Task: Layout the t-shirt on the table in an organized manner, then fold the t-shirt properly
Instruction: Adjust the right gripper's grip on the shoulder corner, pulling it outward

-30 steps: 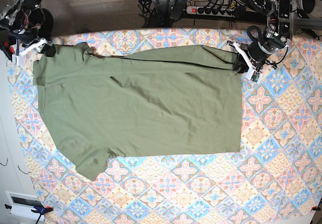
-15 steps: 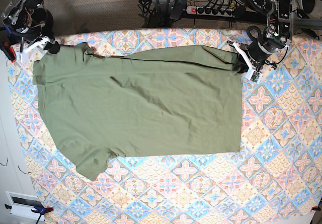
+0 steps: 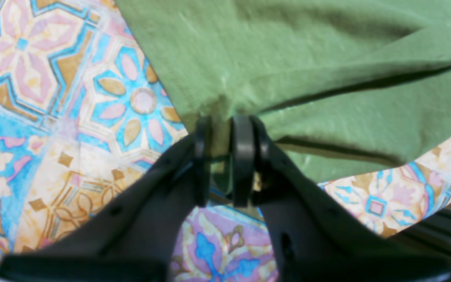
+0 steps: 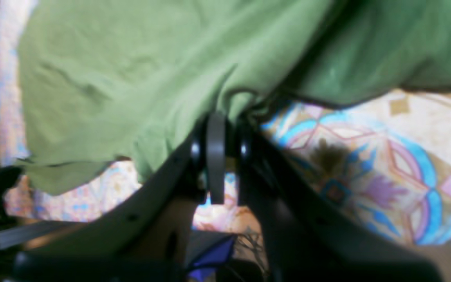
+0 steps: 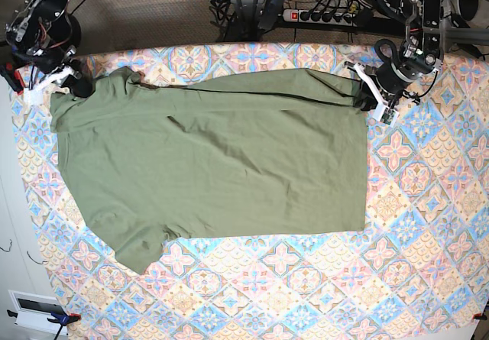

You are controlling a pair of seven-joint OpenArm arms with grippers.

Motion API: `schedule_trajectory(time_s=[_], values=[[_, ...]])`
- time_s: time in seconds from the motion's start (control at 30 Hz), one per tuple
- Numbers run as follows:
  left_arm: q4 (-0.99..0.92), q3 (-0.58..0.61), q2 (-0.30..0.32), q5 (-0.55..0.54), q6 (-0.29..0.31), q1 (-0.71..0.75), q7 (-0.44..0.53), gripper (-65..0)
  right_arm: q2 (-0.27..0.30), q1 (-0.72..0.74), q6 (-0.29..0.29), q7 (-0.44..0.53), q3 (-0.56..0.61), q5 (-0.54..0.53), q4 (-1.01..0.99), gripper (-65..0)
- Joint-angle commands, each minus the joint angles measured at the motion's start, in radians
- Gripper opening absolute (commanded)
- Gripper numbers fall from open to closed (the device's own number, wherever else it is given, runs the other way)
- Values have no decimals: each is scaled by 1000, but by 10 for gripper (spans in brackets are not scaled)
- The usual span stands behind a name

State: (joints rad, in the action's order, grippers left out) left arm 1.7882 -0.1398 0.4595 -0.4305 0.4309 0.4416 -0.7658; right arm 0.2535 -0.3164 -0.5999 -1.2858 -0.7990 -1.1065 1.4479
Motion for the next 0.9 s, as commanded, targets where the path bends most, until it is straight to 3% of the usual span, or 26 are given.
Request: schedule_trajectory(time_s=[0.0,0.23,0.6,0.87], values=[[19,-5,9,-14,1,0,19,-555,23,-2,-5,16,-24,-31,17,-617],[19,-5,9,-12,1,1,19,-555,23,33,-5,15,-35,-108,21,-618],[17,-4,8,-11,1,4,19,-555,22,199,-5,13,-27,-108,87,-618],[19,-4,8,-11,1,4,19,-556,20,351,-5,22,63,-68,64,-617]])
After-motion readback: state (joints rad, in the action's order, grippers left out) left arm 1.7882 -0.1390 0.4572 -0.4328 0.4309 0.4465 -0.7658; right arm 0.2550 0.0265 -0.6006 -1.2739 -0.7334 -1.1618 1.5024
